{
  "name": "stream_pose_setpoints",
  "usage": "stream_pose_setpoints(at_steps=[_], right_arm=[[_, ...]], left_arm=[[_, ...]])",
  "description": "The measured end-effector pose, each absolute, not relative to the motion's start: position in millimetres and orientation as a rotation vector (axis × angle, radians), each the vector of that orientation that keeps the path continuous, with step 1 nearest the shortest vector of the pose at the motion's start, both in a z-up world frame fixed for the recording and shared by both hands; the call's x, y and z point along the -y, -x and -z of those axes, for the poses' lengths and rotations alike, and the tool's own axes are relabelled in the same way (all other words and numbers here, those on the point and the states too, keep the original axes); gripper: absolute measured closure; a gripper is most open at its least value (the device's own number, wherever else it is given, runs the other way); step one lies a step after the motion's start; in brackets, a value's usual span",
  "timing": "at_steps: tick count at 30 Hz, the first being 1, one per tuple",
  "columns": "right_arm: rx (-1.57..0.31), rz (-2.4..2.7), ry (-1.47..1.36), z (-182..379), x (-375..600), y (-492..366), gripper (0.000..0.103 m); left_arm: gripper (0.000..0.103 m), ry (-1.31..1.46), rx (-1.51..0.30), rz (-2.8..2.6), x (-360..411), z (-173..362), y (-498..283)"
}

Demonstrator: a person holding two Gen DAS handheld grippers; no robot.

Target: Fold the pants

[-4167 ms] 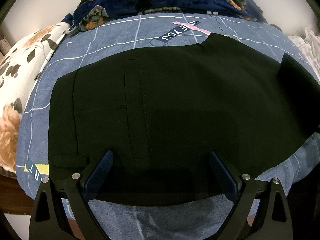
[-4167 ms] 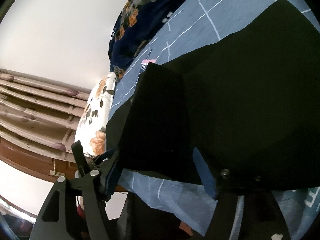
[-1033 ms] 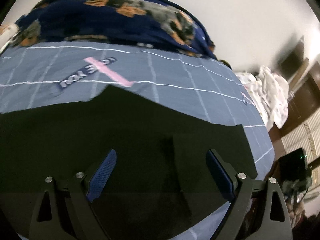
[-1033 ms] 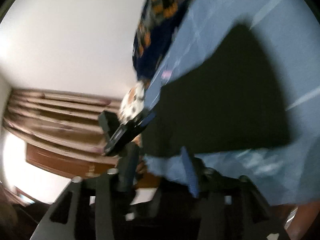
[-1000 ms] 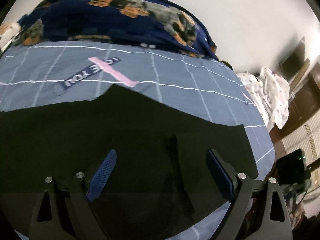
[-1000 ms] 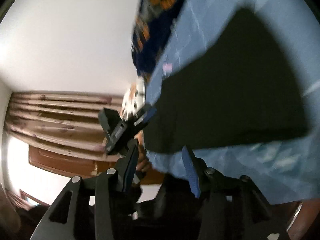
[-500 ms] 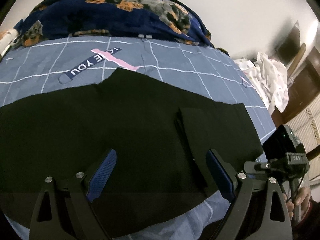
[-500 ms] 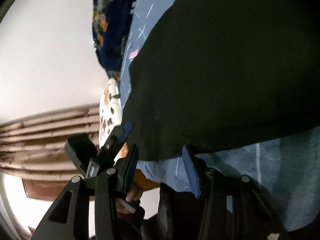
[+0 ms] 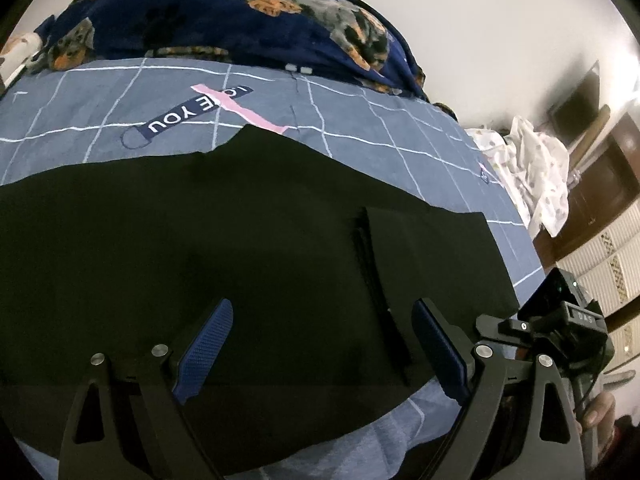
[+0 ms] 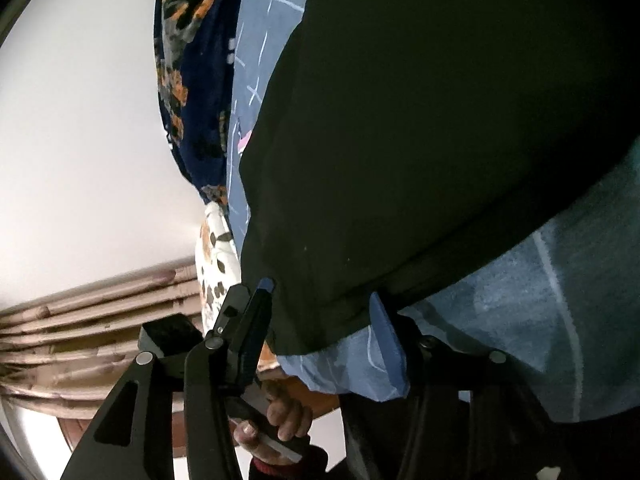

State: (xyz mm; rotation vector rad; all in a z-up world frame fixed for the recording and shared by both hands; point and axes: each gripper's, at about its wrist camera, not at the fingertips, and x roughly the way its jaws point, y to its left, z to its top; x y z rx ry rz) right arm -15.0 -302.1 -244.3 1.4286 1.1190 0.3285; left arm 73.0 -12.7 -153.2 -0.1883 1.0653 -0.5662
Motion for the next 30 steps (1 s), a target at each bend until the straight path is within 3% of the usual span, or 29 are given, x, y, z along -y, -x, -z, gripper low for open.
stream_pose_setpoints(at_steps=[18,22,25,30], right_arm=[[-1.019,-0.233,-1.533,248.6,307.3,22.7,0.054],[-1.034,-0.208,-1.485,249.9,306.4,22.7,0.076],[-1.052,-0.18,-1.522,259.4,307.4,26.1,0.086],[-1.049,-0.163,-1.596,267.5,310.0,30.4,0.088]], left_arm=[[0.012,0.211,-1.112,0.556,11.1,162.1,-75.9],[0.012,0.223,-1.118,0.552,9.2,162.8,-75.7],[0.012,0.226,-1.121,0.551,9.0,163.2,-75.5],[0.012,0.226,-1.121,0.551,8.8,163.4,-75.6]])
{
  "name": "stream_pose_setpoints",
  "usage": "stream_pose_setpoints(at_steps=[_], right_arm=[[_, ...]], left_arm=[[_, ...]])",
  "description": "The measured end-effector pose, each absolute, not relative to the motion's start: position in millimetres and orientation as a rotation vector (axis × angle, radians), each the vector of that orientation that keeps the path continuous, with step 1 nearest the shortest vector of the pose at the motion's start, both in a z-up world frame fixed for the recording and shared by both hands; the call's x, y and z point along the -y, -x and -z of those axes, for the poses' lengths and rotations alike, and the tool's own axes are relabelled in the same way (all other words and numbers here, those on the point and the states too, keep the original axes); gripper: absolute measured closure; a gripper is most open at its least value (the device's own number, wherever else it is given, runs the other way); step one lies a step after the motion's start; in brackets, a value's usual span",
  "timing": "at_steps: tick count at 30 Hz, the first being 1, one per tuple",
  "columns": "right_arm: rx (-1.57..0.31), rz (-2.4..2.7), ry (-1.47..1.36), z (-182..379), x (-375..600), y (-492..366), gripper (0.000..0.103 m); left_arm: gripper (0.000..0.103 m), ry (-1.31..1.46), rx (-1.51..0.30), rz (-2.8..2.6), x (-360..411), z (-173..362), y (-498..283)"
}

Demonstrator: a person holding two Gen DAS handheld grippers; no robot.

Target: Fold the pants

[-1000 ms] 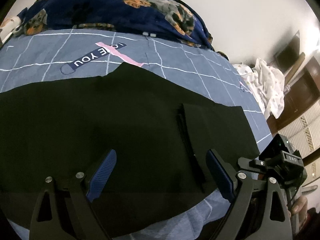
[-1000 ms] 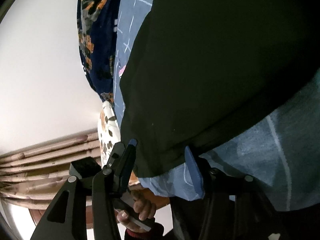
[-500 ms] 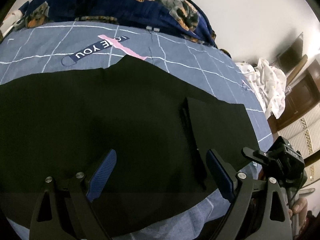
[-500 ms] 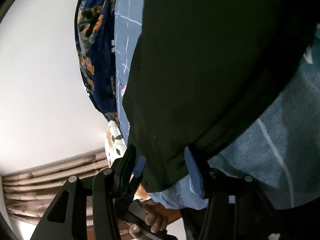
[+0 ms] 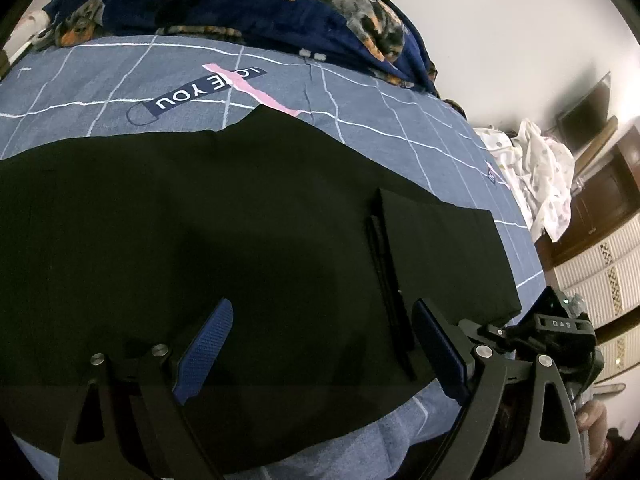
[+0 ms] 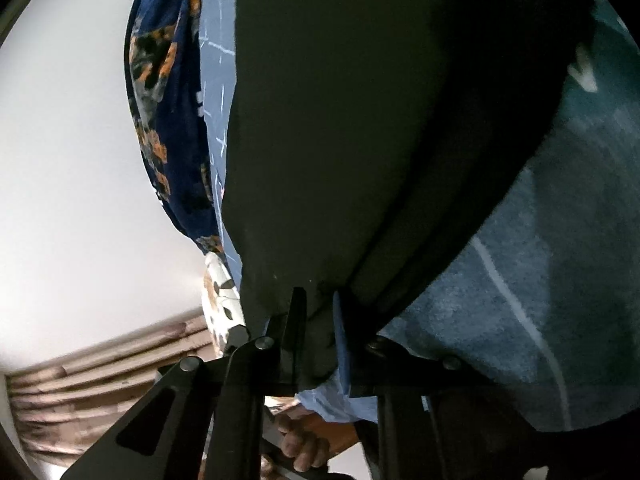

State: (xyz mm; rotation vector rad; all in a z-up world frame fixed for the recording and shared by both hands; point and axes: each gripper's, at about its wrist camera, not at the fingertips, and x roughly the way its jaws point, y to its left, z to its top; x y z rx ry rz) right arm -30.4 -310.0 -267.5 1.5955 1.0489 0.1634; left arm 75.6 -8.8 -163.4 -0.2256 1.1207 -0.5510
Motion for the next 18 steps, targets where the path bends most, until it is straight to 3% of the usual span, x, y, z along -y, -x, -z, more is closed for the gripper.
stream_pose_setpoints(at_steps=[8,12,15,18], right_arm=[[-1.095,-0.219,-1.541,255.5,302.4,28.1,0.085],[-1.221,-0.39,-1.2,227.1,275.7,8.1,0.085],[-1.189,-0.393,-0.887,199.8,272.2,3.4,0.085],[-1.132,-0.421,-0.889,192.5,295.6,9.3,0.084]], left_arm=[[0.012,0.221,-1.121,0.559,9.1,162.3,-75.3],[0.012,0.221,-1.096,0.639,9.6,153.7,-72.6],[0.012,0.242,-1.075,0.824,15.1,140.4,-63.9],[0.012,0.313,-1.08,0.972,22.8,135.1,-58.9]])
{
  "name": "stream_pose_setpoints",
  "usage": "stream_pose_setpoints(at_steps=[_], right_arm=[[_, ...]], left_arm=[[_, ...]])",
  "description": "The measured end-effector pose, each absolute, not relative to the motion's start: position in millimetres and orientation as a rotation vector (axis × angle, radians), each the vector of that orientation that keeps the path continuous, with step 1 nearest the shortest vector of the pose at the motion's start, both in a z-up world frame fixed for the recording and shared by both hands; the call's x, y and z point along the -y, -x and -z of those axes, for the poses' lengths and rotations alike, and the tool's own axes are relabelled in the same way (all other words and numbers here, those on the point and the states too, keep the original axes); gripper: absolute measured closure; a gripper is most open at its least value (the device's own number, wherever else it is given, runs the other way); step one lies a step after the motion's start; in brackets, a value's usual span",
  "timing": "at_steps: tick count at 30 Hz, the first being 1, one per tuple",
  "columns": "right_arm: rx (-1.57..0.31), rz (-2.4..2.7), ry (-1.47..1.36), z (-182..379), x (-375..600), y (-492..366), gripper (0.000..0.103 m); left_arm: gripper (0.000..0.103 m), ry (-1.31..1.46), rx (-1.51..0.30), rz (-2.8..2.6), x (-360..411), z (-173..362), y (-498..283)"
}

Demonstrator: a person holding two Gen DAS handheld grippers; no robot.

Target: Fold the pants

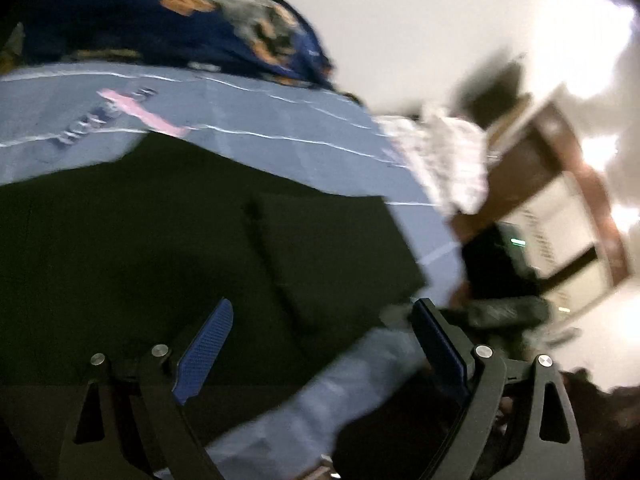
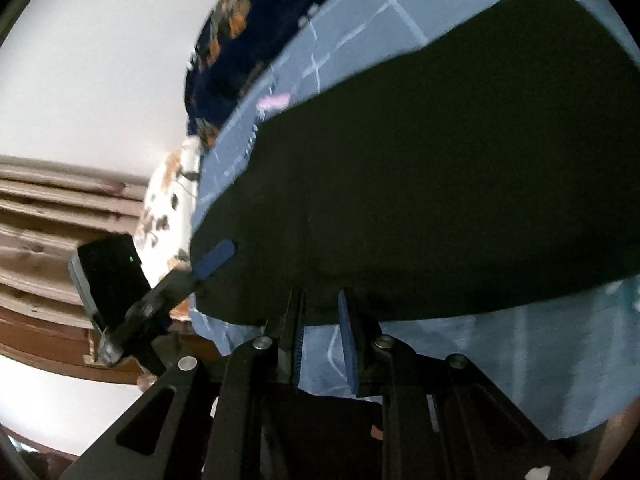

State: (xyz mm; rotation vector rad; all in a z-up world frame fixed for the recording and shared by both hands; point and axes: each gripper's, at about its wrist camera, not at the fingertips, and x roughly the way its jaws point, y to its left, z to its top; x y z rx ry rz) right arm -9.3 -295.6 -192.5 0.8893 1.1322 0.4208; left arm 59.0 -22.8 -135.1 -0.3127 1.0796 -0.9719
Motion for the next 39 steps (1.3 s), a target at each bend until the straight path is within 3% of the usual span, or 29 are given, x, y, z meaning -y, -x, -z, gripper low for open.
stream_pose_setpoints(at_steps=[2,4,6,8,13,22,39], right_arm=[[-1.1,-0.418,-0.929,193.3,315.1,10.7,0.082],[-1.085,-0.389,-0.923,195.0,332.7,15.0,0.072],[-1.093,-0.368,-0.919,197.9,345.3,16.8,0.071],[-1.094,-0.374,-0.932,200.3,357.3,17.3,0.071],[-1.083,-0.405,-0.909,197.8,359.7,12.7,0.067],[-1.079,-0.448,-1.01,216.4,366.8,15.4,0.065],[-1.06,-0.475,-1.104,228.4,373.3,18.1,0.062]], left_arm=[[0.012,0.358,-1.124,1.026,29.9,140.1,-57.8],[0.013,0.378,-1.158,1.046,38.4,146.5,-55.7],[0.014,0.356,-1.183,1.045,48.4,150.1,-52.8],[0.022,0.356,-1.179,1.062,54.5,150.3,-48.9],[0.055,0.316,-1.242,1.006,71.0,161.8,-47.8],[0.055,0.384,-1.349,0.927,71.3,182.0,-47.8],[0.054,0.479,-1.344,0.847,68.3,189.1,-66.8]])
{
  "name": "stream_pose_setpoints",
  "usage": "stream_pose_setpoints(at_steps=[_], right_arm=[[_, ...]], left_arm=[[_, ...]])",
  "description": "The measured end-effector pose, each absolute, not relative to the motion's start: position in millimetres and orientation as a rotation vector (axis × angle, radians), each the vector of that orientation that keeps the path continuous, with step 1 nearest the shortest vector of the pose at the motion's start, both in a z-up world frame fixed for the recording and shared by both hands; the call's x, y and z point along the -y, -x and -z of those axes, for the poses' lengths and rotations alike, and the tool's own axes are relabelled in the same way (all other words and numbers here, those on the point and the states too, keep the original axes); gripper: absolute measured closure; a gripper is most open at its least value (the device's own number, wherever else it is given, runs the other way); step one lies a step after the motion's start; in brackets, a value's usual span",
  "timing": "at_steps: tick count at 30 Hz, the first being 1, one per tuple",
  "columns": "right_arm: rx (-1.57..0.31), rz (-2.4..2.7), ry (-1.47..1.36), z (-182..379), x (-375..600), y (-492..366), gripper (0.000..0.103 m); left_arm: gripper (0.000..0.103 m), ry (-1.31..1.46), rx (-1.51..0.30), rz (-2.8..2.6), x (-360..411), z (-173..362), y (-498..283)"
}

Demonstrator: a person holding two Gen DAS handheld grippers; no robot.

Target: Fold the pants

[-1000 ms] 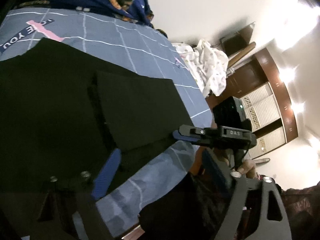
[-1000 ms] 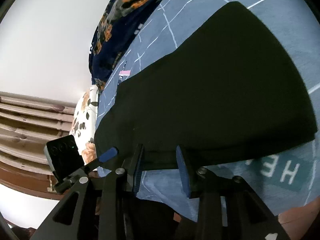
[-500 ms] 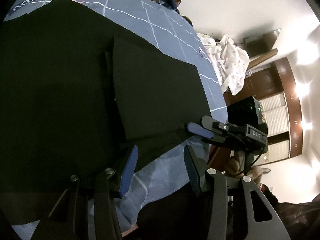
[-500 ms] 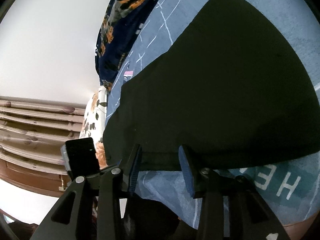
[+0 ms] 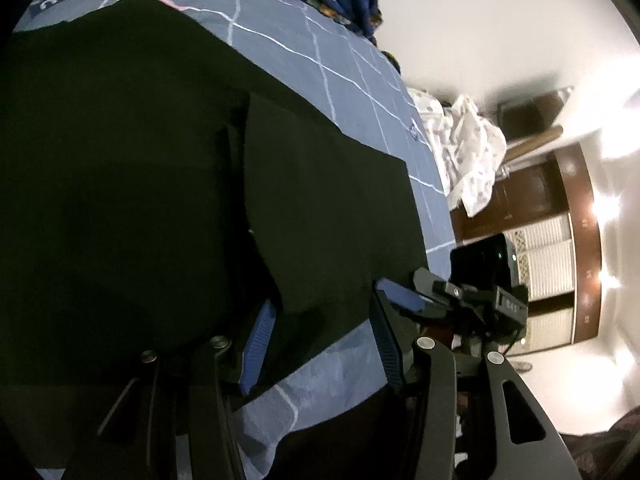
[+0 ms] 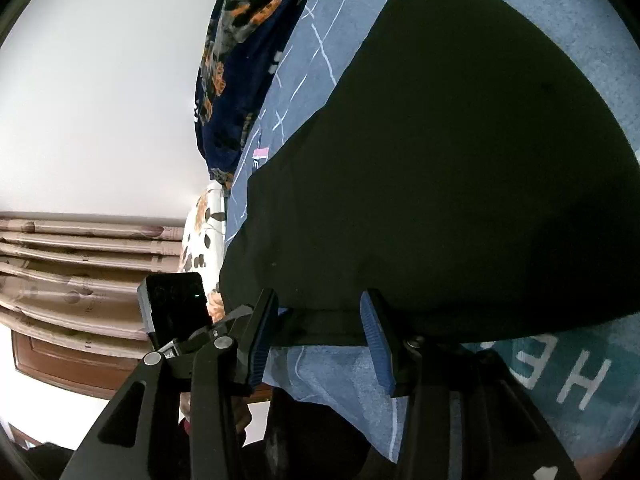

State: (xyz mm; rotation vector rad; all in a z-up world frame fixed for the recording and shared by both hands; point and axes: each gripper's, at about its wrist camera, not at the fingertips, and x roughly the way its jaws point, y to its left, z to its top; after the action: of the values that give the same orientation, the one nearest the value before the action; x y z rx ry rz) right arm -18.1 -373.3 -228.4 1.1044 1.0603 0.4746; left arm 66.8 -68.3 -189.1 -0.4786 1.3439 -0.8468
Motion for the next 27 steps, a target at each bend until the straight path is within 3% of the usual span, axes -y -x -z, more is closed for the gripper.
stream_pose_setpoints(at_steps=[2,3,4,19,27], right_arm=[[-1.059,-0.475,-1.112,228.9,373.9,18.7,0.062],[-1.06,-0.474,-1.116,228.8,374.0,18.7,0.062],[-1.06,-0.474,-1.123,228.8,374.3,18.5,0.062],[-0.984,-0.496,-1.25,213.1,393.5,19.5,0.036],[-1.001,-0.507,-1.24,213.7,389.1,16.4,0.035]], left_arm=[[0.067,0.456,-1.335,0.818,68.9,189.7,-67.2],[0.083,0.422,-1.329,0.801,70.8,188.6,-66.2],[0.093,0.403,-1.328,0.794,71.6,188.8,-65.3],[0.095,0.387,-1.309,0.745,71.8,175.0,-40.4],[0.095,0.397,-1.338,0.723,65.6,189.8,-44.1]])
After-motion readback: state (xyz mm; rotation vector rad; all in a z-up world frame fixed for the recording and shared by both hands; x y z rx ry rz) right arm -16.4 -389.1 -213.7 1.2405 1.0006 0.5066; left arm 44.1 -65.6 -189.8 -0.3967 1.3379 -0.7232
